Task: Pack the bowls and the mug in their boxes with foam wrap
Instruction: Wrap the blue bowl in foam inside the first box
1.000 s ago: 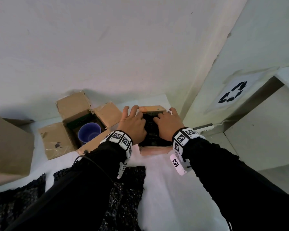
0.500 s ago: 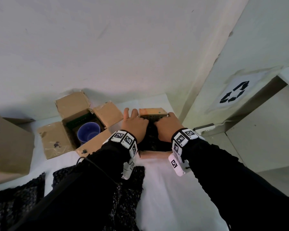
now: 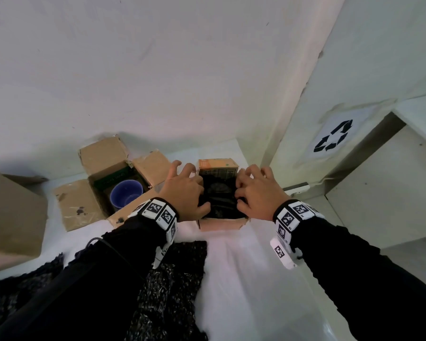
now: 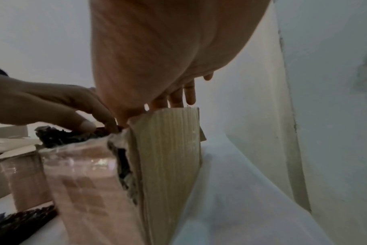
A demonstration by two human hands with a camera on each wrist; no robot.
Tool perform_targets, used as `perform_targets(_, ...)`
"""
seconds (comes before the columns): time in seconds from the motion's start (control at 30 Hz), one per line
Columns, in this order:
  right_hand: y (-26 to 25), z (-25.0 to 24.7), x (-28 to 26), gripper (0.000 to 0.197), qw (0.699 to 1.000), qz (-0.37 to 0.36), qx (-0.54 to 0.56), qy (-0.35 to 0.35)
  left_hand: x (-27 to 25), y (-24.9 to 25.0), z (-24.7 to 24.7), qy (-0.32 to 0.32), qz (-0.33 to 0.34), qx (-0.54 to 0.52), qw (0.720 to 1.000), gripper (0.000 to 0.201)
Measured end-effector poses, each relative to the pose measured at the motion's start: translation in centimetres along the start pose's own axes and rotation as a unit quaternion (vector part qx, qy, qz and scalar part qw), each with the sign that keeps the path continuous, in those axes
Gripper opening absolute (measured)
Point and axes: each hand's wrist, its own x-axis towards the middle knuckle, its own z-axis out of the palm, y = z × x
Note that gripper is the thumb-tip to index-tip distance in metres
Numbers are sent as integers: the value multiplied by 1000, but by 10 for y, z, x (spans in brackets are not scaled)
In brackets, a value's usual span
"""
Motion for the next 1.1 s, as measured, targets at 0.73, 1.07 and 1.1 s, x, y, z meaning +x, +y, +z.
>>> perform_targets(0.73, -39, -11, -9, 23, 995, 104, 0, -11, -24, 12, 6, -20, -47, -44, 998, 40)
perform_targets(1.07, -70, -3, -23, 21, 965, 41, 258, -6, -26, 22, 10, 92, -89, -111, 986, 22)
perform_targets(1.1, -70, -3, -23, 21, 968, 38, 247, -9, -27, 24, 12, 120, -49, -127, 983, 18)
